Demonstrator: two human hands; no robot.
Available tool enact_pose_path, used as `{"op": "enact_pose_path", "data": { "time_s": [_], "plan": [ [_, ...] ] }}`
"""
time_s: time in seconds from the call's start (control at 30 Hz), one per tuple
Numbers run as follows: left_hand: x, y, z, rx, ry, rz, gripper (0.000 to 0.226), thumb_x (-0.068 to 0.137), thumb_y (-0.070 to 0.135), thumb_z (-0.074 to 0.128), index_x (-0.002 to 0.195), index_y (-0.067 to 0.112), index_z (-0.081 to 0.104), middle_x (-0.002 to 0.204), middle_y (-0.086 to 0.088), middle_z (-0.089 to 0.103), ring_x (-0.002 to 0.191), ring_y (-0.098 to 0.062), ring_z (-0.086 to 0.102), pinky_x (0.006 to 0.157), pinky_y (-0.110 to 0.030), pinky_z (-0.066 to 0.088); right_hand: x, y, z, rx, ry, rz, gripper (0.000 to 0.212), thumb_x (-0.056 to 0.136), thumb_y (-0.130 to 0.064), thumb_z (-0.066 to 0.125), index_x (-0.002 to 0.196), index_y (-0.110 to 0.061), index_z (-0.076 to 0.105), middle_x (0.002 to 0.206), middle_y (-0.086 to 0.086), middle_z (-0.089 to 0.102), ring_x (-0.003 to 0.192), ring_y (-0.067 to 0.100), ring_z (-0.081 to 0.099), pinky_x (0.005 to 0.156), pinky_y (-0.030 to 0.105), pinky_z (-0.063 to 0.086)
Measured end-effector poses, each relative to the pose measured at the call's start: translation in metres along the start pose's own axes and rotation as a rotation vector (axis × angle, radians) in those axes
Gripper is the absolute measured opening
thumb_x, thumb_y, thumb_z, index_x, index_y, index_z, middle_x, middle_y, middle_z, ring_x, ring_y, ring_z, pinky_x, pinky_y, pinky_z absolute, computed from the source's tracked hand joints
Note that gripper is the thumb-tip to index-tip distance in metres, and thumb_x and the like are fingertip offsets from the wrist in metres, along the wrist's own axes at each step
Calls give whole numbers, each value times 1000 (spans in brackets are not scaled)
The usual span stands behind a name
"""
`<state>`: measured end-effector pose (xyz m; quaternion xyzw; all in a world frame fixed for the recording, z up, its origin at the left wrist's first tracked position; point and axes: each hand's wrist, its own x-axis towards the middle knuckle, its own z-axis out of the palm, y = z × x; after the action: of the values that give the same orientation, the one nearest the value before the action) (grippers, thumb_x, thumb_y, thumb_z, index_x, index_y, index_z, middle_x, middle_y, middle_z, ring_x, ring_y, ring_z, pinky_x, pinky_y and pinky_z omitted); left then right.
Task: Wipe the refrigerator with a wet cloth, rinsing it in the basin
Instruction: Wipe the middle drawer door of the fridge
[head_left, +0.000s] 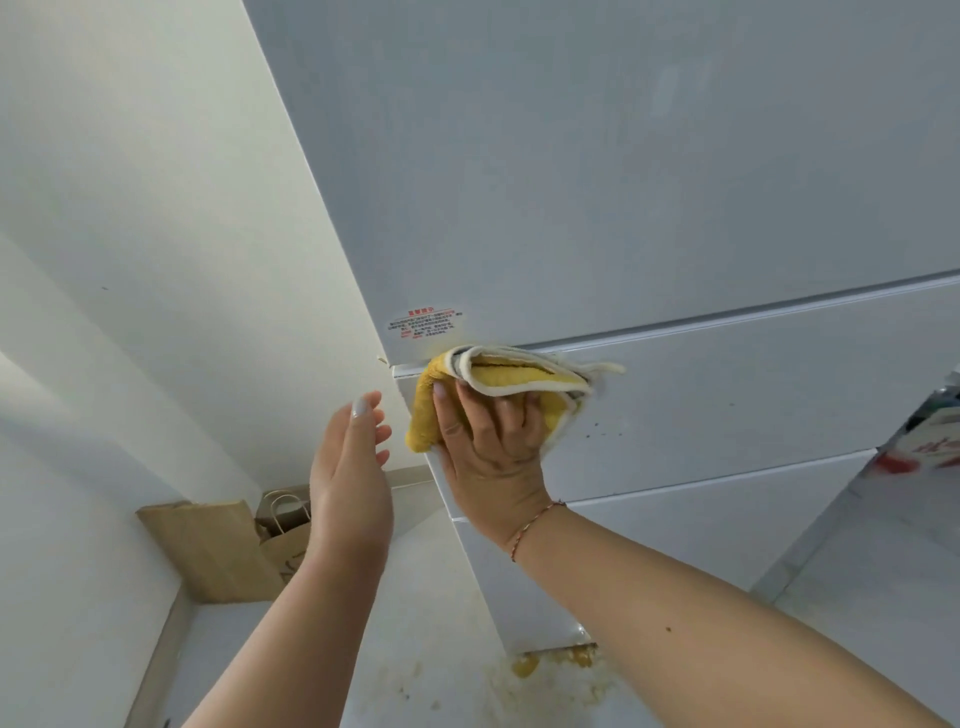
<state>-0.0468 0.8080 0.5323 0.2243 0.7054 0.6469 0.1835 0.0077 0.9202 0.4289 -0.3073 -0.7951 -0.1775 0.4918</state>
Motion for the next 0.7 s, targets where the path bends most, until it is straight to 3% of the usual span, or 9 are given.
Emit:
{"op": "enact_pose_path", "data": {
  "time_s": [0.07,0.17,0.3,0.43,0.57,0.7],
  "plan": [
    [-6,-9,-1,77,27,121,28,96,37,39,113,31,60,106,5,61,105,-13,57,87,-31,45,-4,4,3,-29,-5,-117,61,88,-34,58,144,-25,36,151,-1,19,135,29,25,111,54,22],
    [-12,-22,0,168,-10,285,20,89,42,41,100,37,57,102,8,59,97,-11,57,83,-31,47,-10,19,4,-17,-37,-342,51,91,-34,54,141,-28,45,147,-7,33,133,24,32,112,49,23],
    [-16,-34,5,310,-32,533,9,89,29,45,96,26,49,92,10,53,86,3,51,73,-5,37,-5,45,-4,0,-55,-583,46,92,-32,55,136,-22,45,140,-7,46,130,16,43,110,43,28],
    [-13,-41,18,336,-76,655,18,87,31,40,97,20,52,92,11,50,90,5,49,75,-2,36,3,81,-6,-20,-27,-745,44,92,-19,56,135,-23,50,136,-6,55,127,15,49,113,41,30],
    [-9,-44,33,397,-74,794,26,91,24,40,100,9,59,96,5,51,94,6,48,81,-3,35,-3,118,-7,-137,100,-694,51,84,-22,66,132,-30,54,134,-13,53,122,11,51,109,38,34],
    [-13,-45,52,482,-62,958,30,92,21,41,106,5,63,102,-4,57,98,-17,50,87,-21,37,-7,157,-18,-156,219,-566,52,80,-35,70,129,-30,54,130,-10,47,118,14,47,109,39,32]
  ]
}}
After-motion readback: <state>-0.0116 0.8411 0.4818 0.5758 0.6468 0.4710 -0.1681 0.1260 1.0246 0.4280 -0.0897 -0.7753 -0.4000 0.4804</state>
